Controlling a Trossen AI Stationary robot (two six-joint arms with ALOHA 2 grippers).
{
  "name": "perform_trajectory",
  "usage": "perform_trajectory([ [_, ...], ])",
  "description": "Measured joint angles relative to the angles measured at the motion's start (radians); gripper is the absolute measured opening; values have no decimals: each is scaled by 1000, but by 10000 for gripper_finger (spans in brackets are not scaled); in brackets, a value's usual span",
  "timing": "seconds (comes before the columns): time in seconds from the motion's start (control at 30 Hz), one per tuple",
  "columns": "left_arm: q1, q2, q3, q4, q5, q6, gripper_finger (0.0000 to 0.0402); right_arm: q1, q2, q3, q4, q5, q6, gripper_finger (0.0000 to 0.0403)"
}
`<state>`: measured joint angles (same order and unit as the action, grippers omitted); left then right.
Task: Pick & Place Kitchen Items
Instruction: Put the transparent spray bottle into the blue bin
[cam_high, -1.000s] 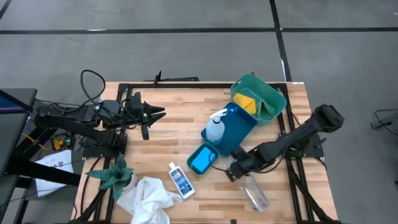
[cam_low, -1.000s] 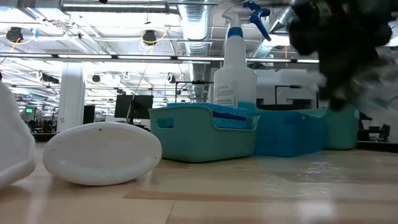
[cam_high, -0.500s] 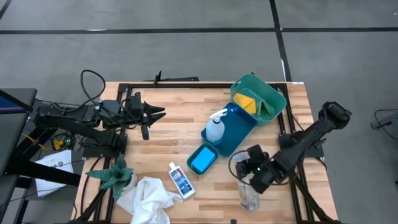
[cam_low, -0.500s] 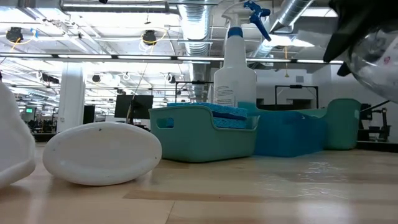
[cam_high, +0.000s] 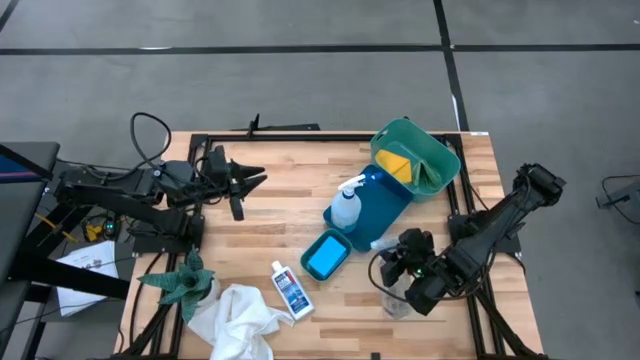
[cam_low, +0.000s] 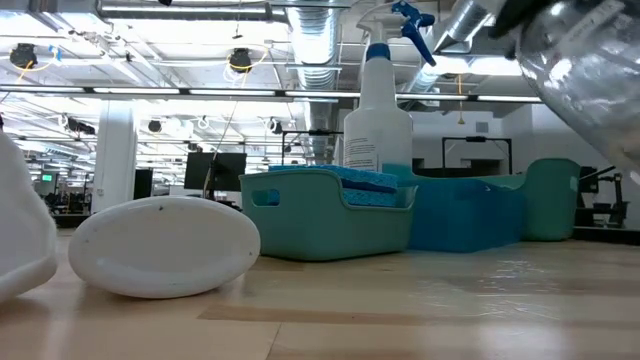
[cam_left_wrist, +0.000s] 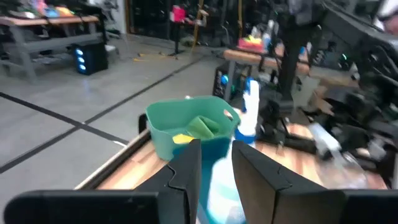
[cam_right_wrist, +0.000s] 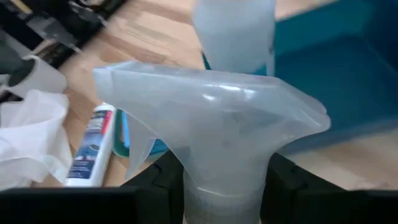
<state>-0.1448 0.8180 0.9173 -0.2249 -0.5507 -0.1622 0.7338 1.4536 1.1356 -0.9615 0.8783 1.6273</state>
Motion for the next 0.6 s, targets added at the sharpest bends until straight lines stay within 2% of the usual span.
perform_trajectory([
  [0.17,0,25,0,74,-29,0,87,27,0,34,4,129,-115,128],
  [0.33,0,65,0,125,-50,-1,87,83,0,21,7,305,-119,128],
  [0.6,0,138,0,295,-45,0,87,130,87,-2,18,471,-166,128],
])
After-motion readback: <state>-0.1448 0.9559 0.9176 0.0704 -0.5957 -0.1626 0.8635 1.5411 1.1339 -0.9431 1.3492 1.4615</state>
